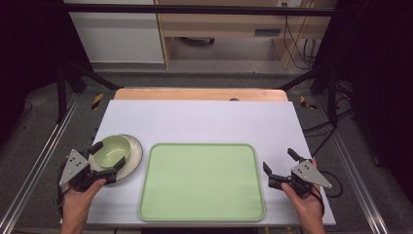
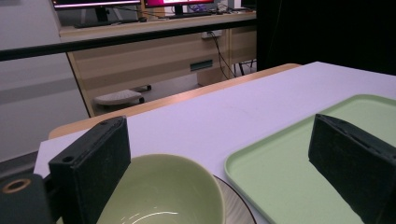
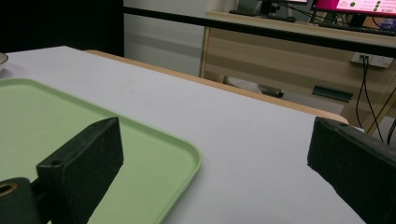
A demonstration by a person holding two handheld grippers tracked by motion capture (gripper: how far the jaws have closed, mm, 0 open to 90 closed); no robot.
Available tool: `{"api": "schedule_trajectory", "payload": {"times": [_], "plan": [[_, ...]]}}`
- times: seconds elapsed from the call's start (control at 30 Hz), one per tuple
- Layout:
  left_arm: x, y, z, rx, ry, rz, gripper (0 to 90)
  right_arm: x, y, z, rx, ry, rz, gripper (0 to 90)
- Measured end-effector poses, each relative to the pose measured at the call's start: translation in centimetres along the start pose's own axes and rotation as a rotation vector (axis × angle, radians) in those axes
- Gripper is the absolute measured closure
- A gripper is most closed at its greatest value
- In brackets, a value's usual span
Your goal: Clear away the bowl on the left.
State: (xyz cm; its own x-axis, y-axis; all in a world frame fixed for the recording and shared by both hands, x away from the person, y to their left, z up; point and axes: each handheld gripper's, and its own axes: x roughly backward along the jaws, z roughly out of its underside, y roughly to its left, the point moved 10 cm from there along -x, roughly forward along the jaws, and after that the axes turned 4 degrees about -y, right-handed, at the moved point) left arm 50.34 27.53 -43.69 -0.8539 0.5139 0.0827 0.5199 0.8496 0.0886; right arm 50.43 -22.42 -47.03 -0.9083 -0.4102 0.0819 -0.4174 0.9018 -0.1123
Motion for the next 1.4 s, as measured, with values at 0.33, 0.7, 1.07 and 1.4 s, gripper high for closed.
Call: {"api": "schedule_trajectory", "payload": {"times": [0.33,0.7,1.07,1.4], "plan": [[0.4,1.8,-0.1,0.008,0.019,-0.052,7.1,-0.1,0.0,0.1,0.000,0.005,0.003,3.9],[1.0,4.4,0.8,0.041,0.070,-0.146,9.8,-0.2,0.2,0.2,0.003,0.009,0.003,3.9],[1.6,6.2,1.4,0.058,0.107,-0.225,19.5,-0.1,0.1,0.1,0.005,0.007,0.006,3.9],[0.1,8.1,0.4,0.025,0.193,-0.243,29.0,0.0,-0.2,0.1,0.005,0.006,0.015,3.9]]}}
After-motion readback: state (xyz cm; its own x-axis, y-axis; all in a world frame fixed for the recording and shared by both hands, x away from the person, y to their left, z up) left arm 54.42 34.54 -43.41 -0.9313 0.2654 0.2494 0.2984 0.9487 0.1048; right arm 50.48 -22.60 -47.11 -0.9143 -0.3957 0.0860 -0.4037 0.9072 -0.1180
